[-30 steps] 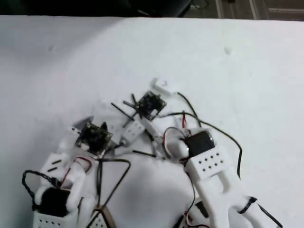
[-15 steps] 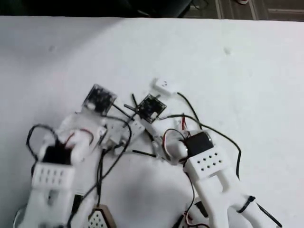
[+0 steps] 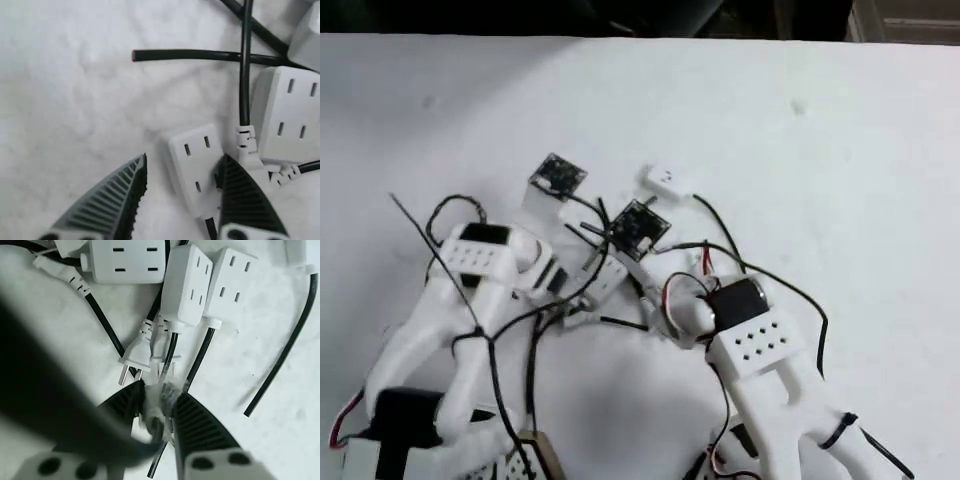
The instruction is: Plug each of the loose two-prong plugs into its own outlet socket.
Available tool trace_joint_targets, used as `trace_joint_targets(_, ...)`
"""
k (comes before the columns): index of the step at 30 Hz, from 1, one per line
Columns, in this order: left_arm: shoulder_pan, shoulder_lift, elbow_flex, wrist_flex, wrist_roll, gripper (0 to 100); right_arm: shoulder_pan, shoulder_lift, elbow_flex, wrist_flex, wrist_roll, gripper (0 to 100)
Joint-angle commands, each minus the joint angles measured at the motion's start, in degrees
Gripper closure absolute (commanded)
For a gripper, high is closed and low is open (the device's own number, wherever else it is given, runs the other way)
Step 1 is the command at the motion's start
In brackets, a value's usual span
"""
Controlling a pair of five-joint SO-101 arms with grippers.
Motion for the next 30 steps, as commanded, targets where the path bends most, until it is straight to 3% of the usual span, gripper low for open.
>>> trace_joint_targets(1, 4.62, 1.80, -1.49, 1.67, 2.37, 76, 0.40, 0.04, -0.26, -0.57, -0.44, 97.9)
trace_joint_targets(10, 2.24, 2.15, -1.49, 1.67, 3.87, 76, 0.31, 0.04, 0.35, -0.66, -0.26, 97.9)
trace_joint_targets(19, -6.11, 2.07, -2.90, 1.58, -5.89, 76, 0.31, 0.04, 0.44, -0.66, -0.35, 97.9)
trace_joint_targets(30, -0.84, 2.24, -1.14, 5.89, -8.88, 76, 0.22, 0.04, 0.44, -0.66, -0.35, 97.9)
